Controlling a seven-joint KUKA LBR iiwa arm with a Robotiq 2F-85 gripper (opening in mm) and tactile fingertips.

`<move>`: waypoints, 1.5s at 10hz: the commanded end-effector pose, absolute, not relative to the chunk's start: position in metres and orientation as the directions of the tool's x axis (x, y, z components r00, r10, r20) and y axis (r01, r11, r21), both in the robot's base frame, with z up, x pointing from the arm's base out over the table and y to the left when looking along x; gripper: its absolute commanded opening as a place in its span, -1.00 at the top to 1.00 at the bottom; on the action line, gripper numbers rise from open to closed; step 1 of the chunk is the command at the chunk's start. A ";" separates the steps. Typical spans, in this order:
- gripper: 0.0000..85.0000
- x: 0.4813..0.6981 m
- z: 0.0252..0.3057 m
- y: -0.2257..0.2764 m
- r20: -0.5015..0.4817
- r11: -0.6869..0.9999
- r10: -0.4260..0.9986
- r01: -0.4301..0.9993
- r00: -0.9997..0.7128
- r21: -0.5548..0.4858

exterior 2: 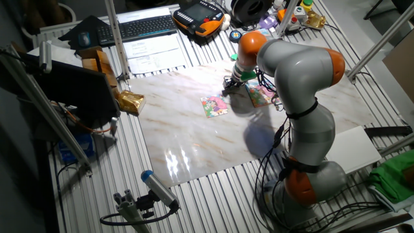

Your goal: Assemble one piece of a puzzle

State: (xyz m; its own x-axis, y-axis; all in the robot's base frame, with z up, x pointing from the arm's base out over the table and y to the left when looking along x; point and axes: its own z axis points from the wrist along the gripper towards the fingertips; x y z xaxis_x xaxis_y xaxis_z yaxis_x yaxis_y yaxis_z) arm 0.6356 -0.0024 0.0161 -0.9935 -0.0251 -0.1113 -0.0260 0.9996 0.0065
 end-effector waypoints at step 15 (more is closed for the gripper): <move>-0.46 0.637 0.014 -0.003 -0.120 1.000 -0.009 -0.008 -0.993 -0.004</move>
